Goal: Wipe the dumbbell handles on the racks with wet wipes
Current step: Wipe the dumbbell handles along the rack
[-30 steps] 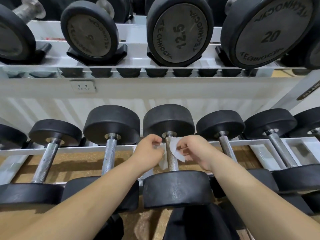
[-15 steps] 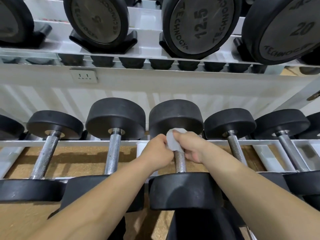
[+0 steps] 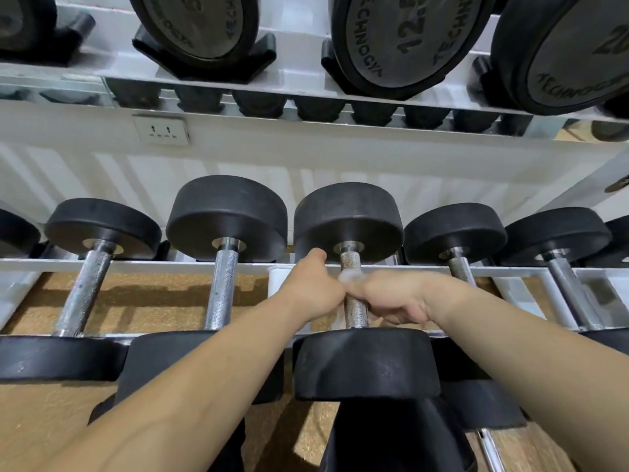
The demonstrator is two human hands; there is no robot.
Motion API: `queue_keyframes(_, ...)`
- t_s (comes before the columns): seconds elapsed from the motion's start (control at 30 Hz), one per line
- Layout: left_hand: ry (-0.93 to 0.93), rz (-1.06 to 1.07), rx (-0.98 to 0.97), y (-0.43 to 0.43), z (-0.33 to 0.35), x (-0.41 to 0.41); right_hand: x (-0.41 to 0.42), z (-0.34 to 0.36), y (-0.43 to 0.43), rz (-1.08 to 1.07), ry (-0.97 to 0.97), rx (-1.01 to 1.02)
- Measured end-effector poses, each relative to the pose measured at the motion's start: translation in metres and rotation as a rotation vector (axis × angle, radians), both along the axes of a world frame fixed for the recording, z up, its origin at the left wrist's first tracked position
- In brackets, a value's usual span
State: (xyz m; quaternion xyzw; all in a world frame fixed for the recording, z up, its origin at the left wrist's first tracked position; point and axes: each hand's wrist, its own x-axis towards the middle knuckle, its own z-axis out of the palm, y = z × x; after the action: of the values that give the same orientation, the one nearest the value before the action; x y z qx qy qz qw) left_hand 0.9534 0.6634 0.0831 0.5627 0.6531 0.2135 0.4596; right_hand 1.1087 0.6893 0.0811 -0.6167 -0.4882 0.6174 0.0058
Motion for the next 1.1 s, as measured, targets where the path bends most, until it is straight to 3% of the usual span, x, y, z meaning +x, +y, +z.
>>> queue_keyframes(0.1, -0.042, 0.017, -0.008, -0.001, 0.004, -0.001, -0.012, 0.006, 0.022, -0.331, 0.218, 0.005)
queue_keyframes(0.17, -0.045, 0.019, -0.005, 0.000, 0.005, -0.001, -0.013, 0.004, 0.023, -0.348, 0.272, -0.002)
queue_keyframes(0.43, -0.005, 0.016, -0.003, -0.001, 0.003, 0.000, 0.022, -0.011, -0.013, 0.149, -0.108, -0.023)
queue_keyframes(0.5, -0.014, 0.012, -0.001, -0.001, 0.003, 0.000, 0.014, -0.003, -0.009, 0.177, -0.166, 0.021)
queue_keyframes(0.6, -0.030, 0.012, 0.008, -0.001, 0.003, 0.000, -0.001, 0.005, 0.010, -0.197, 0.129, -0.099)
queue_keyframes(0.67, -0.039, 0.008, 0.008, -0.002, 0.005, 0.000, -0.010, 0.007, 0.023, -0.343, 0.274, -0.034)
queue_keyframes(0.77, -0.041, 0.017, 0.016, -0.001, 0.007, 0.000, -0.015, -0.005, 0.027, -0.359, 0.183, 0.104)
queue_keyframes(1.0, -0.018, 0.028, 0.009, 0.000, 0.005, 0.001, 0.002, 0.001, -0.009, 0.021, -0.101, 0.232)
queue_keyframes(1.1, 0.007, 0.027, 0.024, -0.001, 0.004, 0.002, 0.009, 0.013, -0.018, 0.382, -0.466, 0.315)
